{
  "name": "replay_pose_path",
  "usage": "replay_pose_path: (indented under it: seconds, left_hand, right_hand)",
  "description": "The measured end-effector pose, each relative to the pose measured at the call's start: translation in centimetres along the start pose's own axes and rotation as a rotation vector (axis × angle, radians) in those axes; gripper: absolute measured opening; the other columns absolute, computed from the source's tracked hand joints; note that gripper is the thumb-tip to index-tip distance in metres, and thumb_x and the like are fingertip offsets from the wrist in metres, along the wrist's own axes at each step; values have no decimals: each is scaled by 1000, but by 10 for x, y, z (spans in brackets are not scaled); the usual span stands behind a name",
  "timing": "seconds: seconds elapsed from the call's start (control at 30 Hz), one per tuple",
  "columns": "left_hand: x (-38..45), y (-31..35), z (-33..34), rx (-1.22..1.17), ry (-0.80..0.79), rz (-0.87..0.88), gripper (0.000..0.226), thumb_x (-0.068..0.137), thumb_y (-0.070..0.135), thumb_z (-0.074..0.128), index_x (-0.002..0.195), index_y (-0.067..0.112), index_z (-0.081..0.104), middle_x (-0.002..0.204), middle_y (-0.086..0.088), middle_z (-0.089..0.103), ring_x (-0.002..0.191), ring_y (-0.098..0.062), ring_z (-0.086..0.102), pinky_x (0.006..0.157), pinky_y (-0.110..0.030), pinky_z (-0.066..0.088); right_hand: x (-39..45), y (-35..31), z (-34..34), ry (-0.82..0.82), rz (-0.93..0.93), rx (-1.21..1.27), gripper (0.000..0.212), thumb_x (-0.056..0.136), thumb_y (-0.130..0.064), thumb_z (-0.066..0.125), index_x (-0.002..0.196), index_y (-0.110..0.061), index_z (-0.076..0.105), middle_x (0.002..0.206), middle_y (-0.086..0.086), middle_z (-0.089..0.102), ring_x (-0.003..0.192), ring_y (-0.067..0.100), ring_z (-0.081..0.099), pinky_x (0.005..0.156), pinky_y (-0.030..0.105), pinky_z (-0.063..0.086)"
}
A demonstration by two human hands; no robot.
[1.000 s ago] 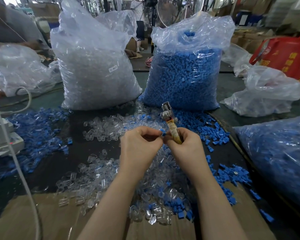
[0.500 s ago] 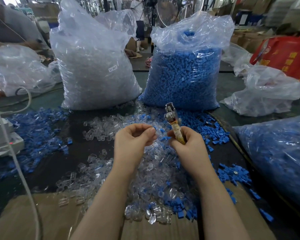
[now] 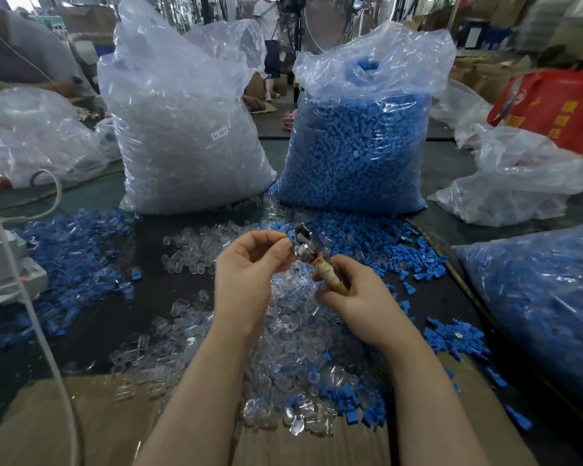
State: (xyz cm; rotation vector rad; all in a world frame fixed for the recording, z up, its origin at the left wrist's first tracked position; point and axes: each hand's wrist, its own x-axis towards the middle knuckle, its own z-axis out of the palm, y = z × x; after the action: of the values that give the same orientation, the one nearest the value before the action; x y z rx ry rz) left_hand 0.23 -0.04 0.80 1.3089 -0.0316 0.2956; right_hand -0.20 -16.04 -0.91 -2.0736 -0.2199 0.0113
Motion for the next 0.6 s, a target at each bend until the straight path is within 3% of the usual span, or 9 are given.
replay_pose_path:
  seconds: [0.13, 0.23, 0.43, 0.6]
  left_hand:
    - [1, -1, -2, 5, -30, 0, 8, 86, 0, 69, 86, 8, 69, 75, 0, 72, 70, -10, 66, 67, -18, 53]
    - [1, -1, -3, 10, -43, 3, 9, 85, 1, 69, 87, 9, 69, 77, 0, 72, 72, -12, 67, 68, -19, 54]
    - [0, 1, -1, 11, -55, 7, 8, 85, 0, 68, 86, 8, 68, 73, 2, 72, 70, -9, 66, 67, -18, 53]
    - [-1, 2, -1, 19, -56, 7, 6, 86, 0, 67, 88, 6, 68, 74, 2, 71, 69, -8, 66, 66, -17, 52]
  right_hand:
    - [0, 0, 0, -13, -9, -2, 21, 70, -33, 60, 89, -25, 59, 76, -2, 59, 68, 18, 53, 65, 38, 45]
    - [-1, 1, 0, -16, -12, -29, 17, 71, -28, 58, 88, -23, 58, 76, 5, 60, 64, 17, 49, 62, 34, 40]
    - [-1, 2, 1, 30, -28, -77, 18, 67, -27, 52, 82, -20, 56, 68, 8, 55, 55, 17, 41, 56, 37, 35]
    - [-1, 1, 1, 67, -54, -151, 18, 67, -28, 49, 80, -19, 55, 66, 6, 56, 61, 30, 49, 57, 50, 44]
